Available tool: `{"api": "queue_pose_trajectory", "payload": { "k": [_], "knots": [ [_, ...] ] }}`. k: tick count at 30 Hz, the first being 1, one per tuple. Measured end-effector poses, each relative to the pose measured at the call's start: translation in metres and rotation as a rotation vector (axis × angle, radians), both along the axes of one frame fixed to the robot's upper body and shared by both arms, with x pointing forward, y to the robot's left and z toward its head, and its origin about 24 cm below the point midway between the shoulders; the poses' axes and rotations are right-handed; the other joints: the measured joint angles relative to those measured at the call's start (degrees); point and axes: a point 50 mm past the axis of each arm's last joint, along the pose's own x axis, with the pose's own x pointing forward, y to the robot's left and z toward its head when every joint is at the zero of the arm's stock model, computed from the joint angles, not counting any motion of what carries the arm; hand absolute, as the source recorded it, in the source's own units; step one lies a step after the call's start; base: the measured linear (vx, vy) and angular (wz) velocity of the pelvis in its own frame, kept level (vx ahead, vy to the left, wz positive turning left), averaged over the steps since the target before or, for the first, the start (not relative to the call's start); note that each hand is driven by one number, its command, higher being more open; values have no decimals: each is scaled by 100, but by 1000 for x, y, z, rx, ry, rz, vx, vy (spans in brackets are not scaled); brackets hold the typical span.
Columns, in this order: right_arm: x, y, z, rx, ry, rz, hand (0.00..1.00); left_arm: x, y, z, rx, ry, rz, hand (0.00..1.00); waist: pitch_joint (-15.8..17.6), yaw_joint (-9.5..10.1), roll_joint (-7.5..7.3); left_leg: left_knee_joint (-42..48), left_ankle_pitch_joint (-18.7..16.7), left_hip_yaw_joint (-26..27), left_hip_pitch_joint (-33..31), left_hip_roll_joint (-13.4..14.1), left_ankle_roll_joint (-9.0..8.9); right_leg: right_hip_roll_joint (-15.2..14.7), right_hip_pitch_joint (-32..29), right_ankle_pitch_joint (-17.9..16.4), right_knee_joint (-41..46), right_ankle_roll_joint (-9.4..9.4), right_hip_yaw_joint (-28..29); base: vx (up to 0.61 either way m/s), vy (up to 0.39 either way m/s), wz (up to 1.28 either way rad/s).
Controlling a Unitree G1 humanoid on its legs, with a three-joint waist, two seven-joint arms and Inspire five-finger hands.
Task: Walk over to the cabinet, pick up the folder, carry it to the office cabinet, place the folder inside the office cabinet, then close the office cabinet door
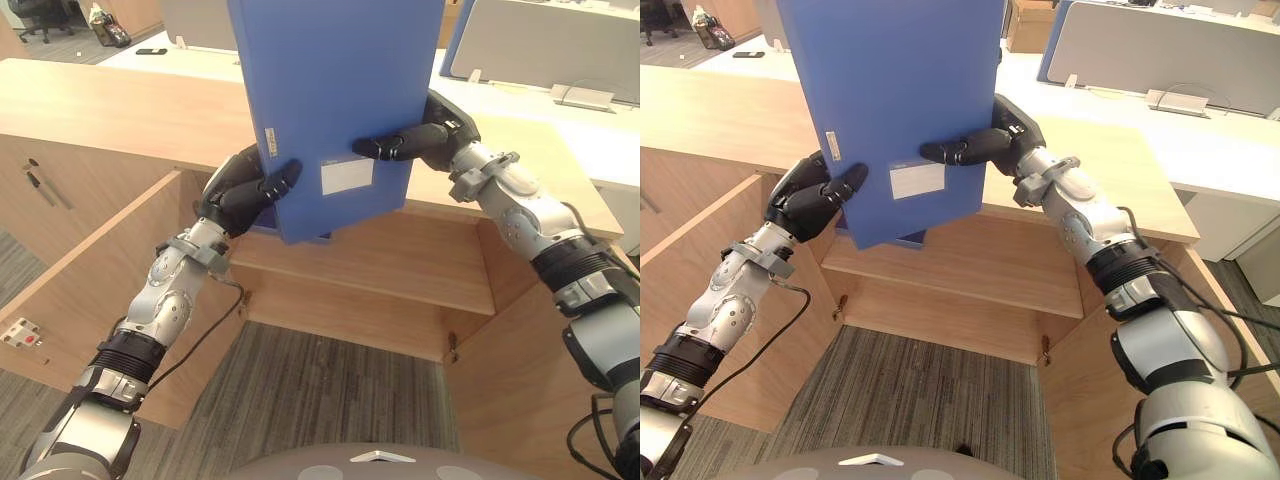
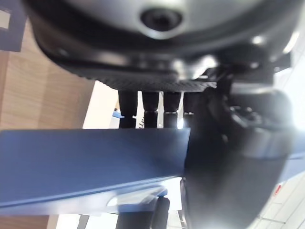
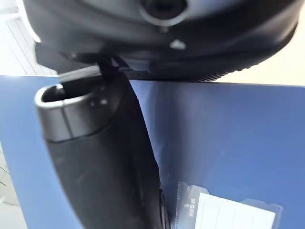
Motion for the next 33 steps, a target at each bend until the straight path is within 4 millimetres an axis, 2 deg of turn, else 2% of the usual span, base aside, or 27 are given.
{"api": "queue_pose_trajectory", "payload": {
  "k": [1,2,5,6,8,11,13,15,18,20,21,23,25,30,31,33],
  "knots": [
    [0,0,0,-11,3,10,0,-1,-1,-2,12,11,-8,0,-1,21,-2,0,0,0,0,5,0,5,0,0,0,0,0,0,0,0],
    [-1,-1,0,-19,8,19,0,-1,-1,-4,19,17,-8,100,-1,36,-2,0,0,0,0,8,0,7,0,0,-2,0,0,0,0,0],
    [-4,7,-5,-28,35,87,0,-2,0,-13,75,56,-21,100,0,52,-2,0,1,5,2,24,-3,20,-1,0,-3,0,0,0,0,0],
    [-6,12,-8,-56,44,117,0,-6,-1,-19,142,85,-62,100,0,51,-2,-1,2,11,6,32,-4,15,1,0,-4,0,0,0,0,0],
    [-10,9,-16,-121,72,143,0,-12,1,-32,227,155,-107,100,4,64,-9,-19,7,15,19,41,-13,4,8,1,-4,1,-3,0,0,0],
    [-26,14,-36,-186,128,224,0,-33,6,-59,366,306,-233,100,5,66,-25,-97,30,32,77,63,-32,20,31,1,-4,2,-10,0,0,0],
    [-38,17,-57,-193,188,260,0,-56,1,-77,420,383,-376,100,9,69,-33,-134,33,54,156,72,-37,27,83,2,-2,3,-10,8,0,-2],
    [-60,19,-84,-218,274,343,0,-102,-15,-96,386,459,-611,100,8,79,-34,-242,42,117,253,76,-51,36,125,0,-1,5,-4,6,8,-6],
    [-78,21,-100,-233,336,424,0,-135,-20,-115,351,530,-700,100,5,74,-43,-371,62,131,295,71,-50,43,112,-5,-3,7,7,-31,-6,-8],
    [-84,23,-107,-248,356,444,0,-146,-16,-129,362,569,-664,100,10,69,-58,-486,80,130,302,68,-80,48,68,-10,-3,2,24,-65,-27,-2],
    [-87,21,-112,-275,365,442,0,-149,-12,-142,393,596,-589,100,10,78,-83,-545,125,130,280,65,-89,50,20,-20,-3,-6,33,-62,-31,0],
    [-89,21,-114,-292,371,445,0,-151,-9,-154,384,622,-503,100,0,81,-107,-602,177,125,246,58,-83,52,-35,-46,-3,-38,31,-50,-41,1],
    [-97,23,-122,-300,385,465,0,-153,-5,-180,380,703,-323,100,12,116,-158,-669,277,112,227,70,-76,73,-92,-77,-2,-40,23,-28,-57,4],
    [-105,20,-145,-396,431,436,0,-172,-23,-222,343,867,-172,100,13,199,-154,-677,306,107,227,95,-91,103,-100,-78,-2,-44,18,-6,-16,1],
    [-107,20,-159,-420,465,424,0,-183,-28,-236,327,941,-133,100,14,204,-152,-676,305,107,229,95,-92,104,-100,-79,-1,-44,21,0,0,0],
    [-110,20,-177,-424,512,402,0,-195,-30,-248,326,1016,-101,100,19,209,-147,-642,301,101,233,95,-99,104,-98,-79,13,-43,-5,-7,-3,4]
  ]
}}
